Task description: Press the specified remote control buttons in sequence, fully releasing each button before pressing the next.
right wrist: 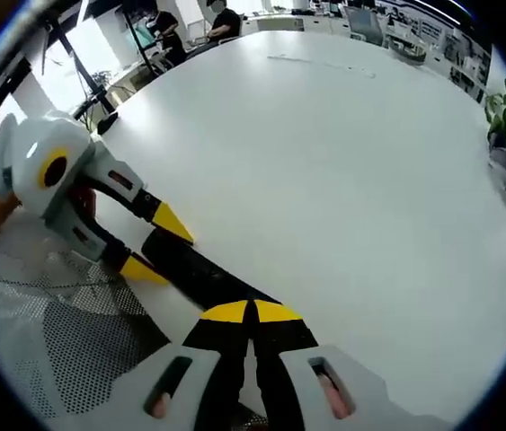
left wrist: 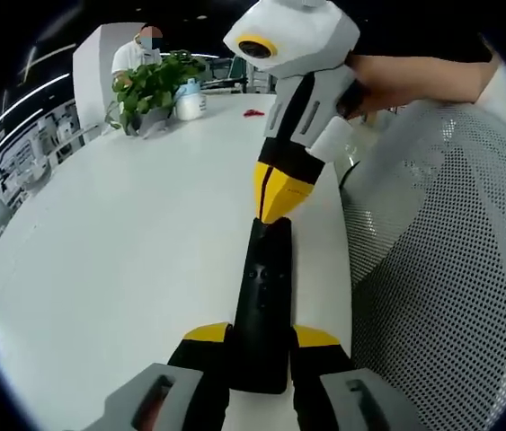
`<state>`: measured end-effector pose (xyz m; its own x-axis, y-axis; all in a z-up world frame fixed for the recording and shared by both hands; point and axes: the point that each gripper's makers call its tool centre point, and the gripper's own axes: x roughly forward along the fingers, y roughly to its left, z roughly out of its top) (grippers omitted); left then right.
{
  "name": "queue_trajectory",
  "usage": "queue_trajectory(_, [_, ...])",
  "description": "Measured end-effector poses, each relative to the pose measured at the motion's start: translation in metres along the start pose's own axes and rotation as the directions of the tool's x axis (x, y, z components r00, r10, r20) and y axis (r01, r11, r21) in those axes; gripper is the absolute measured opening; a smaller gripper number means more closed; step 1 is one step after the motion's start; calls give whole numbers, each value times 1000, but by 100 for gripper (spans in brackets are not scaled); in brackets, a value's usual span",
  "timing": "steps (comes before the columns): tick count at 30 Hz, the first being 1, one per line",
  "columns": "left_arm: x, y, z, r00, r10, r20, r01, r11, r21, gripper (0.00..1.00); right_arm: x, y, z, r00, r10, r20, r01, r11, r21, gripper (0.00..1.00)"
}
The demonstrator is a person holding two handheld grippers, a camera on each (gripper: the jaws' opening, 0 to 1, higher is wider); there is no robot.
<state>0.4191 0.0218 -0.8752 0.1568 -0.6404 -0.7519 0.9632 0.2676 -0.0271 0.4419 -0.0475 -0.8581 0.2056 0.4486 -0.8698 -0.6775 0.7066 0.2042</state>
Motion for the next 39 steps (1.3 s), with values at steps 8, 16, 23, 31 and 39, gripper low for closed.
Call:
queue_trajectory(8, [0,0,-1,1000,-1,-9,1,1000,15,25,5,8,-2,1000,14,-21,-15,999,-44,0])
queue_trajectory(16, [0,0,-1,1000,0,-11,0,1000,13,25,9,10,-5,999,22,-40,-25,998,-64,0])
queue_trajectory(23, [0,1,-1,1000,1,-10,0,1000,11,25,11,11,-5,999,24,-41,-27,997,-72,0])
queue_trajectory(31, [1,1,-1,1000,2,-13,-2,1000,11,25,12,13,-5,999,-6,-40,1,991,-136,0])
queue_trajectory(39, [1,1,-1,1000,3,-18,-2,1000,10,25,12,12,-5,999,-25,-48,17,987,-161,0])
